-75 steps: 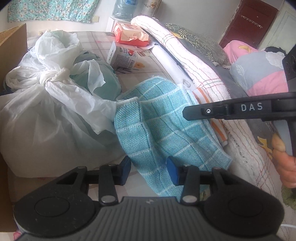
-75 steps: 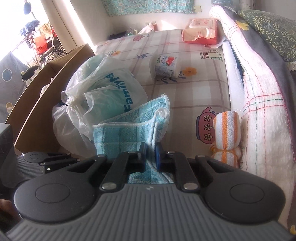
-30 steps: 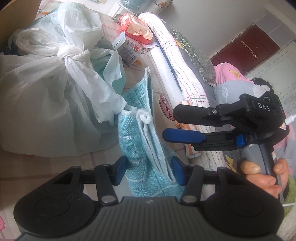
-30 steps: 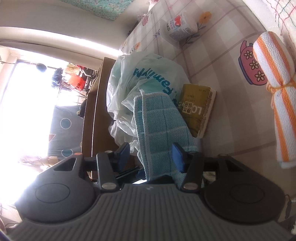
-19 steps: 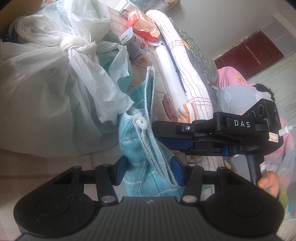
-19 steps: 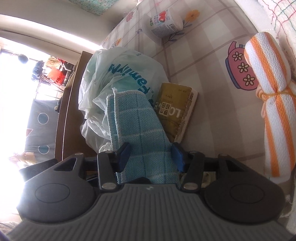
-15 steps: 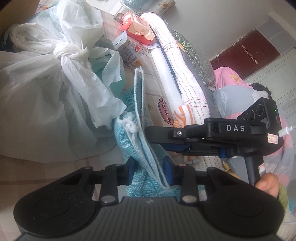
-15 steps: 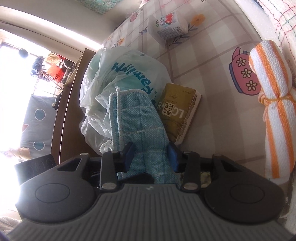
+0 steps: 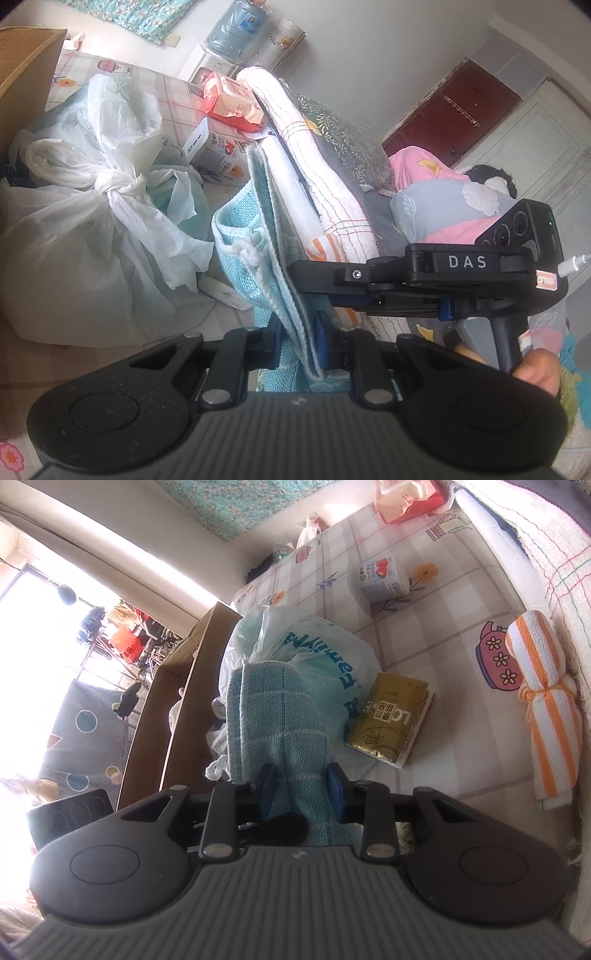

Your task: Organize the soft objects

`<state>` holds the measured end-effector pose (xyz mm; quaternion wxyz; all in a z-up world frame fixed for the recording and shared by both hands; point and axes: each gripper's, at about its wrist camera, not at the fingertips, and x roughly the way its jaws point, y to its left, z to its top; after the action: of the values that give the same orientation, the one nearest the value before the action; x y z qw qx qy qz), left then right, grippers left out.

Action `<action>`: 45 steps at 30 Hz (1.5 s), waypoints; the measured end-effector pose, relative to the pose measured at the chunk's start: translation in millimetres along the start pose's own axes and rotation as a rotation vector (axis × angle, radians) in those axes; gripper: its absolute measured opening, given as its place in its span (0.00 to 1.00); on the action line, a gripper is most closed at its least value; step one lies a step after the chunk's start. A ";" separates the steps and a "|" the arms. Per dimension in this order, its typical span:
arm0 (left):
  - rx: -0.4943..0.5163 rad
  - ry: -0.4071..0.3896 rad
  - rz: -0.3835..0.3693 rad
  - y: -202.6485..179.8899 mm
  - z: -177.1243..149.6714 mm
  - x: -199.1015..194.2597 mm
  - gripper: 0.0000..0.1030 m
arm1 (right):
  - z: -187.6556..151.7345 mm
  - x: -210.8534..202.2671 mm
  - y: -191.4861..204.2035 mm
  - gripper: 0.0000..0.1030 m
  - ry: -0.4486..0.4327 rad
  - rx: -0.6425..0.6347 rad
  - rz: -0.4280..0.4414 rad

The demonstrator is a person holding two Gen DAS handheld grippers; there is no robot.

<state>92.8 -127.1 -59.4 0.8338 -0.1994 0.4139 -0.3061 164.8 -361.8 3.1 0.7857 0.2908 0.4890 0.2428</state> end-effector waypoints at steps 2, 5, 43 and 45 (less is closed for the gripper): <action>0.020 -0.015 -0.006 -3.4 1.6 -12.8 0.18 | -4.0 -6.5 12.6 0.28 -0.026 -0.011 0.007; 0.054 -0.033 0.001 -8.4 5.2 -34.0 0.17 | -9.3 -11.6 32.5 0.28 -0.054 -0.023 0.019; 0.331 0.173 0.930 179.2 98.3 -184.9 0.12 | 54.6 325.2 300.5 0.35 0.332 -0.144 0.131; 0.350 0.205 0.933 184.0 100.4 -175.0 0.12 | 59.6 318.9 293.5 0.36 0.311 -0.125 0.134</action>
<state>155.7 134.0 -9.7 0.8578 0.1804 0.4810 0.0160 319.3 46.8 27.9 0.6991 0.2324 0.5681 0.3668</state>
